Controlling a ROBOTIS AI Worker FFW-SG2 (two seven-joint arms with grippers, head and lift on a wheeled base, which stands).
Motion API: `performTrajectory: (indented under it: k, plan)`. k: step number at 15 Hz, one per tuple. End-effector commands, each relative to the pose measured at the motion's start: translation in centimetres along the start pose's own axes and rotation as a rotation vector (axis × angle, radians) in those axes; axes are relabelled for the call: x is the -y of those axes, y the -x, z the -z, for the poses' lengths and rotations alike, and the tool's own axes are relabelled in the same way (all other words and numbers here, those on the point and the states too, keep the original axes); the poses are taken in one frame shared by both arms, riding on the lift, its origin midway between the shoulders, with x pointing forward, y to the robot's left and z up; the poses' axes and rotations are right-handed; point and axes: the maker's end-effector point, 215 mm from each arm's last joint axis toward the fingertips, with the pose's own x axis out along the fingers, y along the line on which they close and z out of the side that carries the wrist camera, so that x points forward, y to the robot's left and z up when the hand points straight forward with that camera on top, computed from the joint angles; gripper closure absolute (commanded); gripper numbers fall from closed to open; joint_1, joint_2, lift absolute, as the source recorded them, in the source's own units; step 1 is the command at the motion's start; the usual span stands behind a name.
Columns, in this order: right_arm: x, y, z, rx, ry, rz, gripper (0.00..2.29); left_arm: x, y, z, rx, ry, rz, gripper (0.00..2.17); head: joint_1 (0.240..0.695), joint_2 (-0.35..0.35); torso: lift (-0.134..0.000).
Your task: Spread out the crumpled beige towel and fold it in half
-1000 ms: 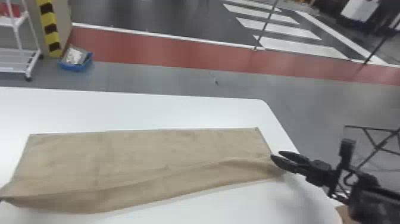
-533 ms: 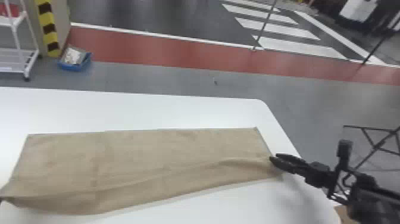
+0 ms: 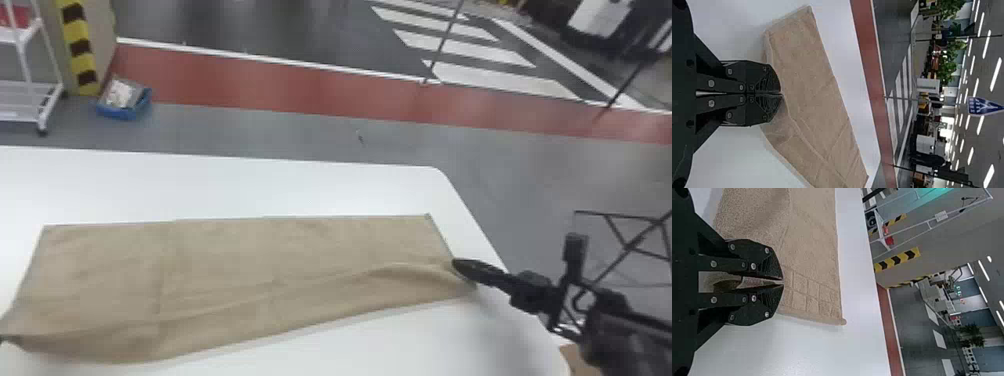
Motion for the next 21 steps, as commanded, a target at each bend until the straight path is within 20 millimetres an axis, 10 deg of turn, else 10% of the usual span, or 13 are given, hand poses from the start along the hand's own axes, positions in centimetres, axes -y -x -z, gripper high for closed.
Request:
performTrajectory:
  k: [1,10,13,21]
  plan:
    - [0.1,0.2,0.1,-0.006,-0.013,0.0,1.07,0.1,0.0,0.0,-0.001,0.0,0.001,1.68,0.695,-0.35,-0.124]
    - [-0.7,2.2,-2.9,0.099,-0.04,-0.043,1.18,0.1,0.0,-0.1,0.0,-0.003,0.0,1.68,0.695,-0.35,-0.124]
    - [-1.0,1.6,-2.0,0.04,-0.035,-0.038,0.57,0.1,0.0,0.0,-0.002,-0.003,0.0,1.68,0.695,-0.35,-0.124]
    - [-1.0,0.0,0.7,-0.053,-0.032,-0.025,0.57,0.1,-0.1,0.5,-0.007,0.005,0.009,1.68,0.695,-0.35,-0.124]
